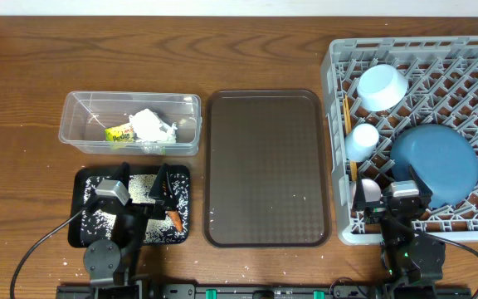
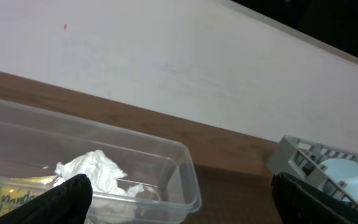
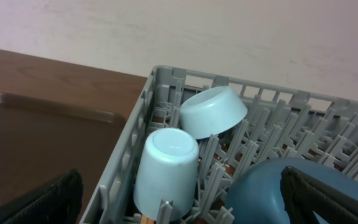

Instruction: Sort waste into correct bins and load items into the dishwasher rack

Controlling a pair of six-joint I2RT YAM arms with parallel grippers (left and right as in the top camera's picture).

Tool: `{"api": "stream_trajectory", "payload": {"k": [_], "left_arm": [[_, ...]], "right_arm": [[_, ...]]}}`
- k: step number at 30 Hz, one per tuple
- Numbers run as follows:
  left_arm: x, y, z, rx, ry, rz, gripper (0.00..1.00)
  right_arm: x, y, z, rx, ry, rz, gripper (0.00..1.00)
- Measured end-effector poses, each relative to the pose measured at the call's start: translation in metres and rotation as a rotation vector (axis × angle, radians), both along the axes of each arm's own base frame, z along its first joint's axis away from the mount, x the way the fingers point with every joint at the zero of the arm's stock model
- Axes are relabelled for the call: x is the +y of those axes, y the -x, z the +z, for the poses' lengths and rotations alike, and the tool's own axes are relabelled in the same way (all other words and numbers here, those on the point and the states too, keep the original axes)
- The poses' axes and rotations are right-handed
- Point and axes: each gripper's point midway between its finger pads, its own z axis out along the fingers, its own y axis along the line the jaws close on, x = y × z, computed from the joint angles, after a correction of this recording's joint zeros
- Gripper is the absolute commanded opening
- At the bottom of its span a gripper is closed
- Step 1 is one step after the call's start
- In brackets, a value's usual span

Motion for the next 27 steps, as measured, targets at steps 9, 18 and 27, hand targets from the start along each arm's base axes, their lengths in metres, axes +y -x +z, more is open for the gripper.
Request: {"api": "stream_trajectory", "payload": {"k": [9,18,27], "left_arm": [[0.007,-0.004,-0.02,0.047,0.004,0.052,0.95],[0.018,-0.005,-0.021,0.048,-0.004,0.132,0.94],[0.021,-0.005,-0.021,0.03,-0.192,0.147,0.94]], "right_arm": [[0.0,0.0,0.0,0.0,0.0,0.0,0.99],[0.0,0.0,0.0,0.0,0.0,0.0,0.99],[0.0,0.0,0.0,0.0,0.0,0.0,0.99]]}}
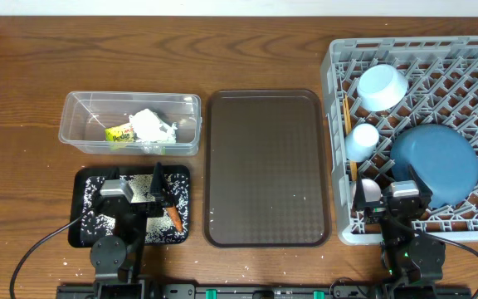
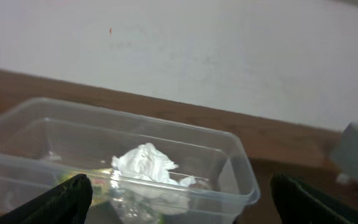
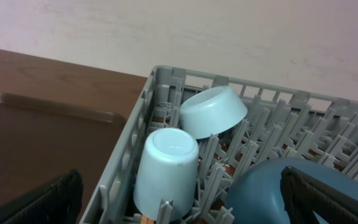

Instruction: Sort waste into correct bins and load items into the dishwasher rack

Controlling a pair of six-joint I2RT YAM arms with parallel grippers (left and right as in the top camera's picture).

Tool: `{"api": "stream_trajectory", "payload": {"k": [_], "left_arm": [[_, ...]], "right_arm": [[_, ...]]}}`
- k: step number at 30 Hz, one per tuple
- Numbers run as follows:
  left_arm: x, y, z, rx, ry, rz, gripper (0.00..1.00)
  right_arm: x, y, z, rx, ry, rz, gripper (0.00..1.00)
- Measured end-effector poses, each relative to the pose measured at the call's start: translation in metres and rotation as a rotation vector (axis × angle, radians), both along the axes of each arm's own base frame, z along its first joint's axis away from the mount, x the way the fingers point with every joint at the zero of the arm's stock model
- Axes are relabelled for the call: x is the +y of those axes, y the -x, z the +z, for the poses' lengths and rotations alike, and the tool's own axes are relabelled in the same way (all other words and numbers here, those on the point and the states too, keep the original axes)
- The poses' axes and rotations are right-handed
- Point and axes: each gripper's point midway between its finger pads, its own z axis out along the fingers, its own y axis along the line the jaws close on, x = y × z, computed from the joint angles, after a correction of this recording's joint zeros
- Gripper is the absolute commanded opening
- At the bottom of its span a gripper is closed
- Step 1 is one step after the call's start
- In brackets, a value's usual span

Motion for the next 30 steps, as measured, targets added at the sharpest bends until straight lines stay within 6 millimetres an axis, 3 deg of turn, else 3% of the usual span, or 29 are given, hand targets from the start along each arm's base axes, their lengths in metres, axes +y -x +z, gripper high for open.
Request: {"api": "stream_trajectory", "payload": {"k": [11,23,30], "left_arm": [[-0.018,0.001,0.0,-0.016,-0.224,-0.105,0.94],[-0.026,0.002,0.0,-0.024,-0.256,-0.152,0.94],[-0.027,0.003,-0.01,0.016,-0.264,-0.163,0.94]], "right_arm": [[0.0,0.0,0.0,0.0,0.0,0.0,0.99],[0.0,0.0,0.0,0.0,0.0,0.0,0.99],[0.0,0.0,0.0,0.0,0.0,0.0,0.99]]}}
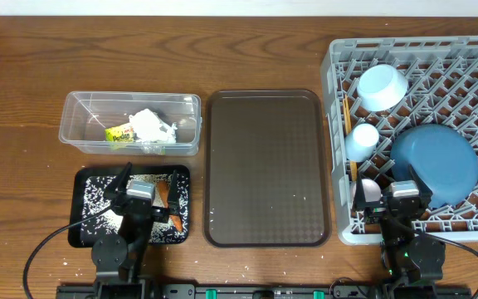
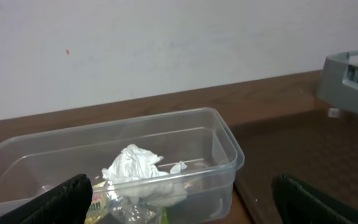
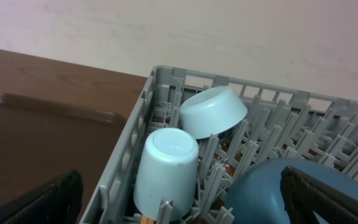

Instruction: Sort waste into correct bins and load items into the dishwasher rack

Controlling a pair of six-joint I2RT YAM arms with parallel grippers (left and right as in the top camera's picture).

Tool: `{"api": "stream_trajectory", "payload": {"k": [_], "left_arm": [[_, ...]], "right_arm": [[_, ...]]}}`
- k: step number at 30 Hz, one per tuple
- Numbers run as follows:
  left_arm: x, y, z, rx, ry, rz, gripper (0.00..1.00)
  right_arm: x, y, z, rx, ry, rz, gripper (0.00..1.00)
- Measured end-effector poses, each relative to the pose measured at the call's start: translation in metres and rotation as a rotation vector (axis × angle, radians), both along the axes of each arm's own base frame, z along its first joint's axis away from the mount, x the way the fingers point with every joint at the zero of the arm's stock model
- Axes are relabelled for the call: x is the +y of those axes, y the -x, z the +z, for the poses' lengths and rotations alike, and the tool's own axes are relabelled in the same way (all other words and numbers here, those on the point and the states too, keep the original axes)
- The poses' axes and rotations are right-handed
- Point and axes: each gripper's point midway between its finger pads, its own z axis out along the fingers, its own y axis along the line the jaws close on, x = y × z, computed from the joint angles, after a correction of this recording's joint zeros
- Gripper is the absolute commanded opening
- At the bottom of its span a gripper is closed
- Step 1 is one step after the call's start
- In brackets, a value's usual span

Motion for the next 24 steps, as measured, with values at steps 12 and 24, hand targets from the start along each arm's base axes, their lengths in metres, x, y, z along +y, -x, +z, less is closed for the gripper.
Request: {"api": "stream_trajectory", "payload": {"k": [12,24], "left_arm": [[0.0007,0.0007,-0.0052,0.028,0.0,0.004,0.94],[0.0007,0.0008,-0.0052,0.029,0.0,0.004,0.95]], "right_arm": [[0.0,0.0,0.0,0.0,0.0,0.0,0.99],[0.0,0.0,0.0,0.0,0.0,0.0,0.99]]}}
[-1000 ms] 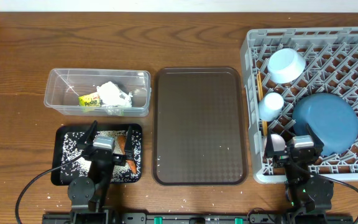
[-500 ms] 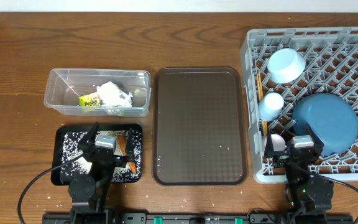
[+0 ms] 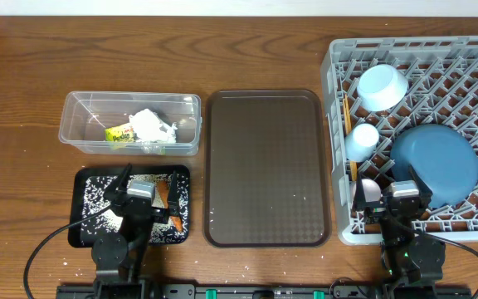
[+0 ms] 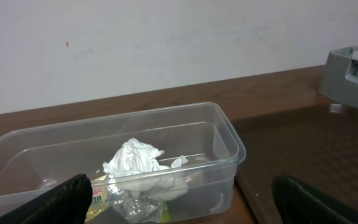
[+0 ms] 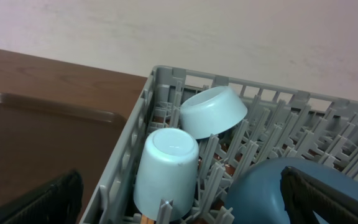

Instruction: Sort waste into correct bins and load items into the dishwasher rack

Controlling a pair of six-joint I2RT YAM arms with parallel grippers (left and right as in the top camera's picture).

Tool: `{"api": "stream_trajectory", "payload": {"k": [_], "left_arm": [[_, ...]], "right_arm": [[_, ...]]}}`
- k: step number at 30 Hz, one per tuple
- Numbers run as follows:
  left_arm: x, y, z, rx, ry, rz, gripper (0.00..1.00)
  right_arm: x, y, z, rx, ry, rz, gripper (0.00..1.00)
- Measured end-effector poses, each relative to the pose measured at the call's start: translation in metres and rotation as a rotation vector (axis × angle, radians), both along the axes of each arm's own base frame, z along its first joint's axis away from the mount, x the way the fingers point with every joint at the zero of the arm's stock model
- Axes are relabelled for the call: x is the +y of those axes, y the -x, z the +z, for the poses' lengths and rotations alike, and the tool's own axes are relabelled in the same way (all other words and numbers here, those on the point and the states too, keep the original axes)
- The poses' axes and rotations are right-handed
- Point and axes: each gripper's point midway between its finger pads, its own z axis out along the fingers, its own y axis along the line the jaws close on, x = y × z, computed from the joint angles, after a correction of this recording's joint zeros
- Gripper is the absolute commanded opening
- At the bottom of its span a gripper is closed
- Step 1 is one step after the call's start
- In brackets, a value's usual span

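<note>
The clear bin [image 3: 131,123] holds a crumpled white tissue [image 3: 149,124] and a yellow wrapper [image 3: 118,134]. Below it lies the black speckled bin [image 3: 85,220] with an orange scrap [image 3: 175,221]. My left gripper [image 3: 149,177] hangs open and empty over that black bin, facing the clear bin [image 4: 216,134] and tissue [image 4: 135,158]. The grey rack [image 3: 343,91] carries a pale blue bowl [image 3: 382,85], a cup [image 3: 361,139] and a dark blue plate [image 3: 434,162]. My right gripper [image 3: 386,177] stands open and empty at the rack's near edge, behind the cup [image 5: 165,174].
A brown serving tray [image 3: 265,166] lies between the bins and the rack, with nothing on it but crumbs. White crumbs dot the wood near the black bin. Cables run from both arm bases along the table's near edge.
The left wrist's view of the clear bin has shifted very slightly. Both grippers remain open, and nothing on the table has moved.
My left gripper first hung open over the black bin, angled toward the clear bin's right end and the rack. Then it faced the clear bin squarely. Afterwards it stood a little further right over the black bin, where it is now. The right arm never moved.
</note>
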Motion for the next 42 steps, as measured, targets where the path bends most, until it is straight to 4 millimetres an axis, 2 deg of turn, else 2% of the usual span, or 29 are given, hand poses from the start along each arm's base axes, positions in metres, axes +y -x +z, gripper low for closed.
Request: {"api": "stream_trajectory", "payload": {"k": [21,24,28,30,32,37,42], "left_arm": [[0.0,0.0,0.0,0.0,0.0,0.0,0.94],[0.0,0.0,0.0,0.0,0.0,0.0,0.94],[0.0,0.0,0.0,0.001,0.0,0.0,0.94],[0.0,0.0,0.0,0.001,0.0,0.0,0.94],[0.0,0.0,0.0,0.001,0.0,0.0,0.94],[0.0,0.0,0.0,0.001,0.0,0.0,0.94],[0.0,0.0,0.0,0.001,0.0,0.0,0.94]], "right_arm": [[-0.005,-0.001,0.006,-0.024,0.019,-0.027,0.99],[-0.007,-0.001,0.025,-0.103,0.014,-0.041,0.99],[-0.009,0.004,0.068,-0.275,-0.055,-0.048,0.99],[-0.009,0.006,0.076,-0.308,-0.1,-0.046,0.99],[-0.009,0.005,0.071,-0.284,-0.139,-0.044,0.99],[-0.009,-0.001,0.027,-0.098,-0.219,-0.058,0.99],[-0.008,-0.001,0.016,-0.053,-0.266,-0.058,0.99]]}}
